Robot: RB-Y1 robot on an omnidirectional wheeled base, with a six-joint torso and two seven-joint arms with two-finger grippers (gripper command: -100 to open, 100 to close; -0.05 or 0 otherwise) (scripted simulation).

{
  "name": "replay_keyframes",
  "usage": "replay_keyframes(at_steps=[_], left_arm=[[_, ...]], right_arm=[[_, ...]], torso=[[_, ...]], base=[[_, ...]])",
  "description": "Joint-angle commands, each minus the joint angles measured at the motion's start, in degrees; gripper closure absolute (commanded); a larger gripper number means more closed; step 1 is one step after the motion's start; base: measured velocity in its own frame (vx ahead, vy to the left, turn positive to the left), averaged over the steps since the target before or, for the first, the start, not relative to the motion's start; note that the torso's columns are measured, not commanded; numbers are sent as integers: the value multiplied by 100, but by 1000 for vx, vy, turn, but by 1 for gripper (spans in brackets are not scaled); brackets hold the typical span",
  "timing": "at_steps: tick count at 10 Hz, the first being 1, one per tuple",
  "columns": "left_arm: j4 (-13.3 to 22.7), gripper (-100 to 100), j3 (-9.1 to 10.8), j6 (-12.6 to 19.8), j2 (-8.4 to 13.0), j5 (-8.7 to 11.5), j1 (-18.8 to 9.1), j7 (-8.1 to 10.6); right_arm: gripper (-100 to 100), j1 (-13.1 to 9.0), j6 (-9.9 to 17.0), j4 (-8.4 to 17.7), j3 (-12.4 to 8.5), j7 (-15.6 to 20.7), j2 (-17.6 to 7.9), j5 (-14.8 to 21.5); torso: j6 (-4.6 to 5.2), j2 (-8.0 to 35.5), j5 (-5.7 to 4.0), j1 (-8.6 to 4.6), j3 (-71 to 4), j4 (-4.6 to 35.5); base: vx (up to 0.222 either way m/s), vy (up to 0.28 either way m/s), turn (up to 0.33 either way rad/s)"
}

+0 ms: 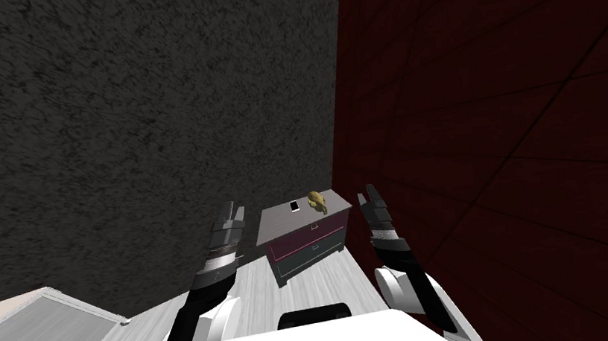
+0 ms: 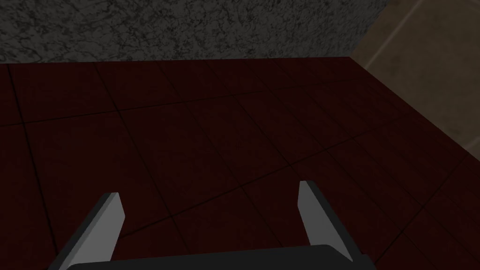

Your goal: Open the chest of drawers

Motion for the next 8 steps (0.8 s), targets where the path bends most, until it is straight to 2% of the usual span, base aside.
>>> replay_keyframes(at_steps=[1,8], left_arm=[[0,0,0,0,0,0,0,0],[-2,0,0,-1,0,0,0,0]], right_arm=[[0,0,0,0,0,0,0,0],[0,0,-1,-2,0,0,0,0]], torso=[[0,232,0,0,-467,235],[0,3116,0,0,-6227,3114]], base=[[0,0,0],[0,0,0]])
